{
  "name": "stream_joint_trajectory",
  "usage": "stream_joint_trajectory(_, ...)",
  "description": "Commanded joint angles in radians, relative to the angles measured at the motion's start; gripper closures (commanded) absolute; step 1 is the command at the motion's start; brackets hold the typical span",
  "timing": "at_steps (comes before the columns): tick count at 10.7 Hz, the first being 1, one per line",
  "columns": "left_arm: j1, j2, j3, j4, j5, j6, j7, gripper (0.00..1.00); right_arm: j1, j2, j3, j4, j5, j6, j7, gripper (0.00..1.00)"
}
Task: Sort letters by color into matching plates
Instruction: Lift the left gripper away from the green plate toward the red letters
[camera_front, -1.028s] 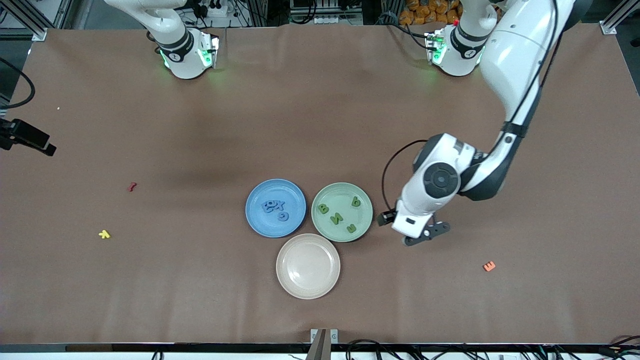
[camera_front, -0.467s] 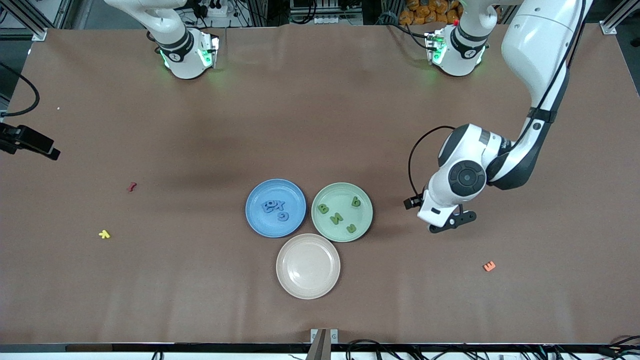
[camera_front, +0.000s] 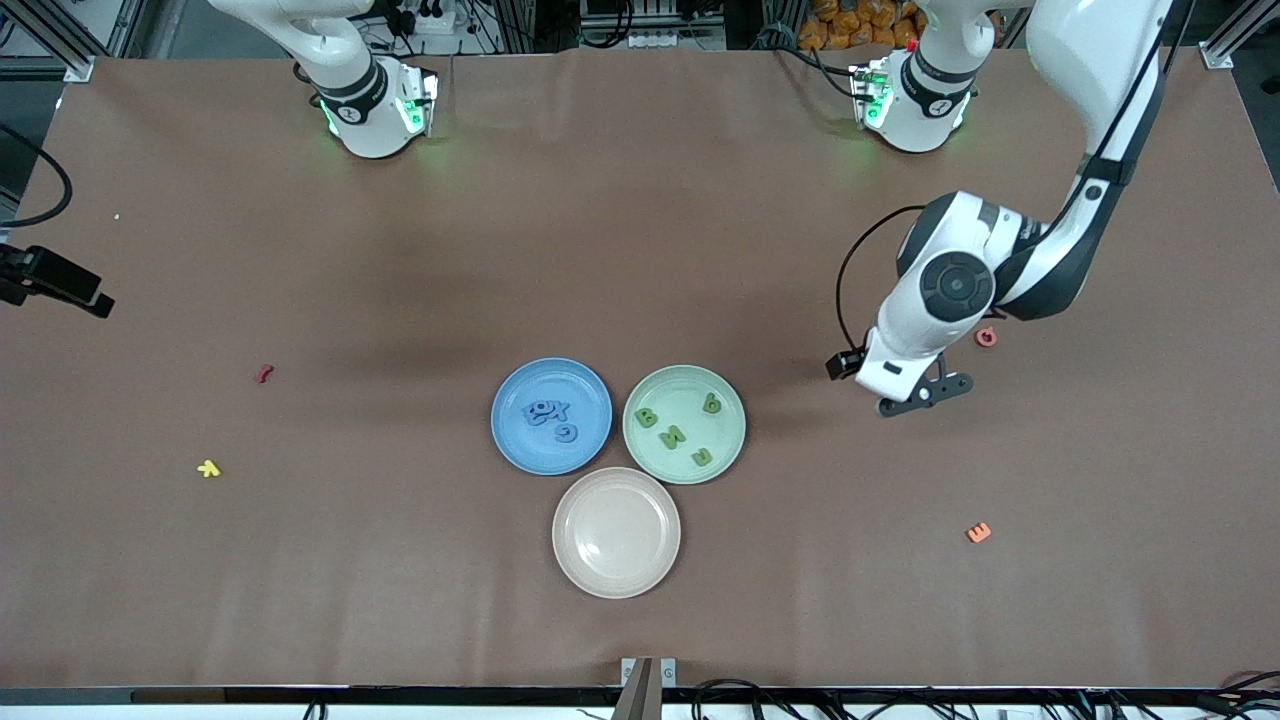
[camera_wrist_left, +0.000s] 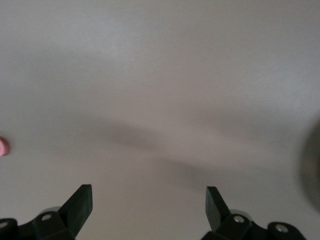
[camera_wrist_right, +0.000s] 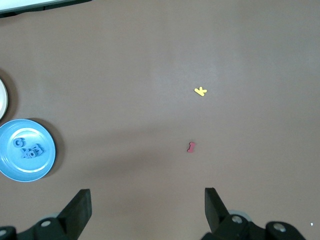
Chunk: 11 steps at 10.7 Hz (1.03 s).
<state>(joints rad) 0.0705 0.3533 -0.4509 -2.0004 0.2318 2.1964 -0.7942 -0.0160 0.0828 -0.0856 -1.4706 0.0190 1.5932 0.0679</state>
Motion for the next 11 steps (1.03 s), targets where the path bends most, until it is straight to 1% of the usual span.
stream_joint_trajectory(1, 0.092, -0.125, -0.038, -0.113, -0.011, 0.034, 0.104, 0.00, -0.015, 0.000, 0.010, 0.019, -0.011, -0.018, 0.009, 0.00)
stream_joint_trajectory(3, 0.095, -0.135, -0.042, -0.100, -0.020, 0.028, 0.102, 0.00, -0.012, -0.001, 0.010, 0.019, -0.011, -0.019, 0.012, 0.00)
stream_joint_trajectory(4, 0.095, -0.146, -0.042, -0.069, -0.025, 0.019, 0.102, 0.00, -0.010, -0.001, 0.010, 0.019, -0.010, -0.024, 0.012, 0.00)
stream_joint_trajectory(6, 0.095, -0.143, -0.038, 0.035, -0.025, -0.083, 0.110, 0.00, -0.012, 0.000, 0.010, 0.019, -0.010, -0.036, 0.010, 0.00)
stream_joint_trajectory(7, 0.098, -0.145, -0.038, 0.082, -0.026, -0.134, 0.153, 0.00, -0.012, 0.000, 0.010, 0.019, -0.011, -0.036, 0.007, 0.00)
stream_joint_trajectory(9, 0.133, -0.152, -0.038, 0.193, -0.070, -0.260, 0.245, 0.00, -0.034, 0.006, 0.010, 0.016, 0.008, -0.036, 0.010, 0.00)
stream_joint_trajectory(11, 0.185, -0.154, -0.038, 0.291, -0.092, -0.352, 0.309, 0.00, -0.036, 0.006, 0.010, 0.018, 0.004, -0.036, 0.006, 0.00)
